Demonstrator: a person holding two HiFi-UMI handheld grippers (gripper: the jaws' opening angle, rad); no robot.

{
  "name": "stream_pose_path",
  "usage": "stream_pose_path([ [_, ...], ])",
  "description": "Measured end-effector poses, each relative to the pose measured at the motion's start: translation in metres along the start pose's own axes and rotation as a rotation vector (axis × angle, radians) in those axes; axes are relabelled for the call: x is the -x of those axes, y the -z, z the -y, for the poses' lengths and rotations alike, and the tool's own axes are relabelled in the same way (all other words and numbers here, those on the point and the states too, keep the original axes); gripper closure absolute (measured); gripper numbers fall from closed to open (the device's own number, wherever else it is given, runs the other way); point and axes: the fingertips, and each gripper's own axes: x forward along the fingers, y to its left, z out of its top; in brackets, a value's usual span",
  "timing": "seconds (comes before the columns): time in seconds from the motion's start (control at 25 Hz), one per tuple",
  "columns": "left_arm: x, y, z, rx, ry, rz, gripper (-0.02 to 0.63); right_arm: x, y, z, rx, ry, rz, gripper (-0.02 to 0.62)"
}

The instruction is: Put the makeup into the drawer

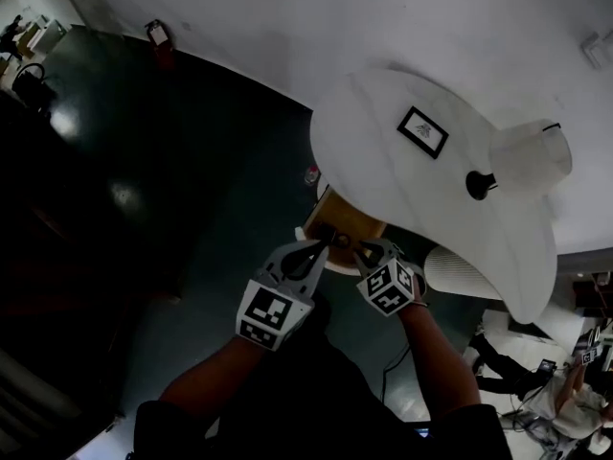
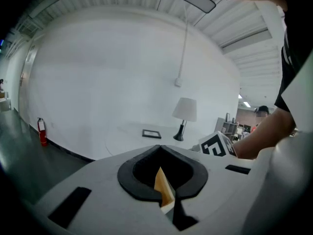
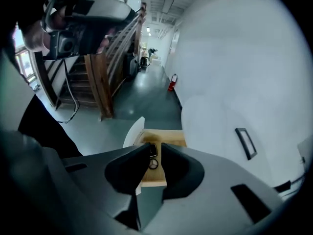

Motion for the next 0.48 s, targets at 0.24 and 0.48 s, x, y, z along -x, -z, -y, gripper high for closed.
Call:
stream_pose_path([
  [0.24,0.033,-0.025,0.016,-0.037,0.042,0.021,0.597,0.069,-0.026,-0.014,-0.206,0.041,0.131,0.558],
  [0.48,0.057,-0.038,0.029,-0.052,0.073,0.036,0.597,0.134,-0.046,-0.024,-0.342,0.076,0.28,0.568],
])
